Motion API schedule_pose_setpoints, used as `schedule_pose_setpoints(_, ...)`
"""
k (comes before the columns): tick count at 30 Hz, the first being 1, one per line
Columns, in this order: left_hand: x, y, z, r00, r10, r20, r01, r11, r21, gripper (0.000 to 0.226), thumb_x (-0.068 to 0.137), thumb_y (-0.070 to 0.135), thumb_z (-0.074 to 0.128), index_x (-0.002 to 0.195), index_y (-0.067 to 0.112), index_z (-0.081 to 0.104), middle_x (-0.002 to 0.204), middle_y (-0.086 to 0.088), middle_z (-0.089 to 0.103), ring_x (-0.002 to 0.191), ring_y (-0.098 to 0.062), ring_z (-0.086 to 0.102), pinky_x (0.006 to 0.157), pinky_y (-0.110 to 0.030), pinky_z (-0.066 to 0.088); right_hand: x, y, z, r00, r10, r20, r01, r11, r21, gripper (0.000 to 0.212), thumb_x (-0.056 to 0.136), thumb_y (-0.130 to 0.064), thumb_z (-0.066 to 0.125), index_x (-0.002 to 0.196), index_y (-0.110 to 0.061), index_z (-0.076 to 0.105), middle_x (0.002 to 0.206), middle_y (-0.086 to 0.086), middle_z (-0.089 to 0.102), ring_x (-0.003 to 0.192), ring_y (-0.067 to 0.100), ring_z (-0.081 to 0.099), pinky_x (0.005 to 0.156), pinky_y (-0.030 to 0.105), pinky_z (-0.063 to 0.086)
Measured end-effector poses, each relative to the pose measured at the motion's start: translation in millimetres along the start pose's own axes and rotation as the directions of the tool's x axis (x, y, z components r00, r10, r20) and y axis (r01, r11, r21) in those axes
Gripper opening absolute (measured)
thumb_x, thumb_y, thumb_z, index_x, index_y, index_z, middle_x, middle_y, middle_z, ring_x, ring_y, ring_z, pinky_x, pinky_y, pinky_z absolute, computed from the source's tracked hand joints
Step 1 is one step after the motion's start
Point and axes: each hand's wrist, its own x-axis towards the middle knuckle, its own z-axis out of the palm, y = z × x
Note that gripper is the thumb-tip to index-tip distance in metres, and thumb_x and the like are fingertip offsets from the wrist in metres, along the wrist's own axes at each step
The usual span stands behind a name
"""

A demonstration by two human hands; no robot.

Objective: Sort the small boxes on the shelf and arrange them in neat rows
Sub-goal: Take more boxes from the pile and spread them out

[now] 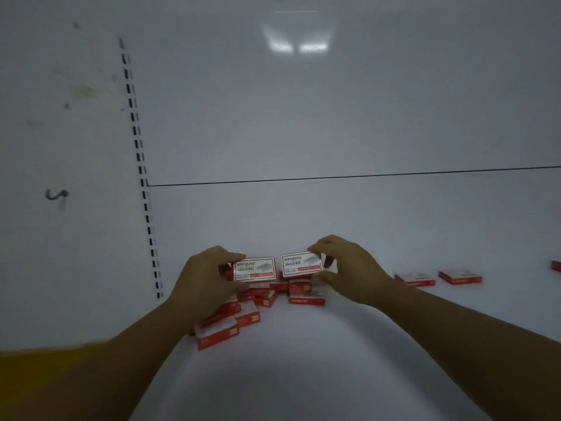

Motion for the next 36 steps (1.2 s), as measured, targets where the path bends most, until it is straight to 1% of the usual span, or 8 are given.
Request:
schedule_pose_setpoints(9, 17.9, 103.7, 70.1, 1.000, 0.012, -0.005, -0.013, 1.000, -0.021, 0.052, 0.063, 0.026, 0.083, 0.112, 0.024, 0.066, 0.082, 0.013, 0.057, 0.073, -0.004, 0.053, 0.062, -0.015, 0.038, -47.8, 98.4, -66.5, 1.000, -0.014, -0.016, 0.013, 1.000, -0.019, 0.043, 0.079, -0.033, 0.071, 0.118, -0.022, 0.059, 0.111, -0.008, 0.060, 0.075, 0.005, 0.053, 0.066, 0.009, 0.036)
schedule_pose_setpoints(14, 30.1, 172.1, 126.4, 0.999, -0.046, 0.010, 0.046, 0.995, -0.084, 0.050, 0.064, 0.025, 0.083, 0.111, 0.025, 0.066, 0.084, 0.014, 0.058, 0.063, 0.000, 0.053, 0.052, -0.007, 0.039, -76.2, 169.8, -111.3, 1.000, -0.001, 0.009, 0.002, 0.999, -0.038, 0.043, 0.080, -0.029, 0.070, 0.121, -0.022, 0.058, 0.113, -0.009, 0.058, 0.075, 0.005, 0.055, 0.063, 0.007, 0.035)
schedule_pose_setpoints(16, 34.8, 194.3, 149.5, 0.998, -0.068, 0.012, 0.068, 0.991, -0.112, 0.051, 0.063, 0.025, 0.083, 0.110, 0.024, 0.066, 0.086, 0.012, 0.061, 0.066, 0.001, 0.054, 0.054, -0.006, 0.037, -87.1, 198.8, -127.8, 0.999, 0.039, 0.004, -0.039, 0.999, -0.020, 0.045, 0.080, -0.027, 0.071, 0.122, -0.021, 0.057, 0.113, -0.008, 0.057, 0.075, 0.007, 0.057, 0.066, 0.012, 0.040)
schedule_pose_setpoints(22, 53.4, 247.1, 209.6, 0.977, -0.055, 0.206, 0.067, 0.997, -0.049, 0.051, 0.065, 0.030, 0.082, 0.112, 0.022, 0.065, 0.101, 0.004, 0.067, 0.079, -0.008, 0.058, 0.066, -0.013, 0.038, -120.0, 274.2, -159.4, 0.977, 0.171, 0.127, -0.173, 0.985, 0.005, 0.038, 0.078, -0.028, 0.072, 0.114, -0.024, 0.062, 0.104, -0.002, 0.059, 0.073, 0.004, 0.054, 0.070, 0.018, 0.039)
schedule_pose_setpoints(26, 58.3, 258.8, 240.7, 0.938, -0.056, 0.341, 0.056, 0.998, 0.009, 0.049, 0.065, 0.032, 0.081, 0.111, 0.022, 0.066, 0.104, 0.005, 0.066, 0.074, -0.002, 0.052, 0.062, -0.006, 0.033, -135.6, 302.6, -161.2, 0.954, 0.153, 0.258, -0.154, 0.988, -0.015, 0.033, 0.079, -0.034, 0.071, 0.110, -0.026, 0.065, 0.098, -0.007, 0.059, 0.070, -0.002, 0.049, 0.064, 0.005, 0.036)
schedule_pose_setpoints(29, 56.6, 256.1, 254.6, 0.904, -0.112, 0.412, 0.092, 0.993, 0.067, 0.051, 0.065, 0.037, 0.080, 0.112, 0.025, 0.065, 0.101, 0.008, 0.064, 0.067, 0.004, 0.050, 0.056, -0.002, 0.034, -139.0, 312.9, -152.5, 0.929, 0.163, 0.333, -0.167, 0.986, -0.017, 0.040, 0.079, -0.040, 0.069, 0.115, -0.026, 0.063, 0.103, -0.009, 0.057, 0.067, -0.002, 0.050, 0.062, 0.004, 0.038)
schedule_pose_setpoints(31, 55.4, 251.8, 259.3, 0.891, -0.148, 0.429, 0.123, 0.989, 0.086, 0.051, 0.066, 0.038, 0.079, 0.113, 0.026, 0.065, 0.104, 0.009, 0.064, 0.070, 0.003, 0.051, 0.060, -0.002, 0.035, -137.1, 314.5, -144.8, 0.920, 0.169, 0.353, -0.178, 0.984, -0.007, 0.041, 0.079, -0.041, 0.069, 0.116, -0.026, 0.062, 0.108, -0.008, 0.058, 0.068, -0.001, 0.052, 0.061, 0.004, 0.038)
schedule_pose_setpoints(36, 52.7, 241.3, 264.7, 0.858, -0.216, 0.465, 0.205, 0.976, 0.074, 0.057, 0.064, 0.040, 0.080, 0.117, 0.025, 0.063, 0.104, 0.007, 0.060, 0.069, 0.001, 0.049, 0.060, -0.004, 0.033, -138.5, 313.8, -128.7, 0.875, 0.241, 0.421, -0.227, 0.970, -0.083, 0.051, 0.081, -0.043, 0.065, 0.127, -0.026, 0.055, 0.123, -0.005, 0.054, 0.088, 0.002, 0.049, 0.078, 0.014, 0.036)
